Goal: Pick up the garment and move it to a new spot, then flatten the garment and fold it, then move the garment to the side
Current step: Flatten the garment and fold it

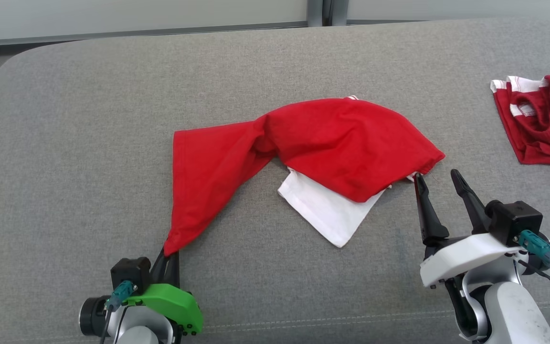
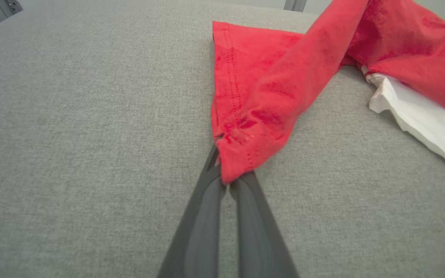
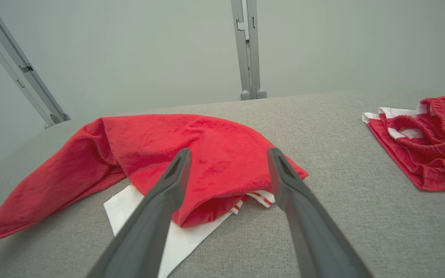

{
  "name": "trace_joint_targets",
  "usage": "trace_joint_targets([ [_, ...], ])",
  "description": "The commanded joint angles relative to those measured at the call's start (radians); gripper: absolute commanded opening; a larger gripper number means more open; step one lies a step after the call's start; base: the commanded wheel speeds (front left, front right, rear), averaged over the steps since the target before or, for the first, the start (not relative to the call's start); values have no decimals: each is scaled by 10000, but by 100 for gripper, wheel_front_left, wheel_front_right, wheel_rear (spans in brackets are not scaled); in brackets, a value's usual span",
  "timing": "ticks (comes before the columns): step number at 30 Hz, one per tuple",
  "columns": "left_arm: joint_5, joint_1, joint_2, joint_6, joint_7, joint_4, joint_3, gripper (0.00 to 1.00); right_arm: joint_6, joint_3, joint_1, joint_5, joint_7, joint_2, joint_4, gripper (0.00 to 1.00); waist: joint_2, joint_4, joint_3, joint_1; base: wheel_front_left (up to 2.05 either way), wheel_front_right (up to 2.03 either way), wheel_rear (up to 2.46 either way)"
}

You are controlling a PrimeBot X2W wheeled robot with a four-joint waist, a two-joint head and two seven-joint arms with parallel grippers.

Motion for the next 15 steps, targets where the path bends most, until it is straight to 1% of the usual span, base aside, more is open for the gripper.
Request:
trace_joint_targets([
  [1, 48, -165, -29, 63, 4, 150, 104, 100, -4, -19, 155, 70, -47, -30, 31, 100, 0, -30, -26, 0, 0, 0, 0],
  [6, 167, -268, -148, -11, 4, 727, 354, 100, -4, -51, 147, 116, -81, -30, 74, 100, 0, -1, -10, 0, 0, 0, 0],
  [15, 229, 439, -241, -232, 4, 544, 934, 100, -4, -208, 216, 83, -132, -32, 64, 100, 0, 243, -71, 0, 0, 0, 0],
])
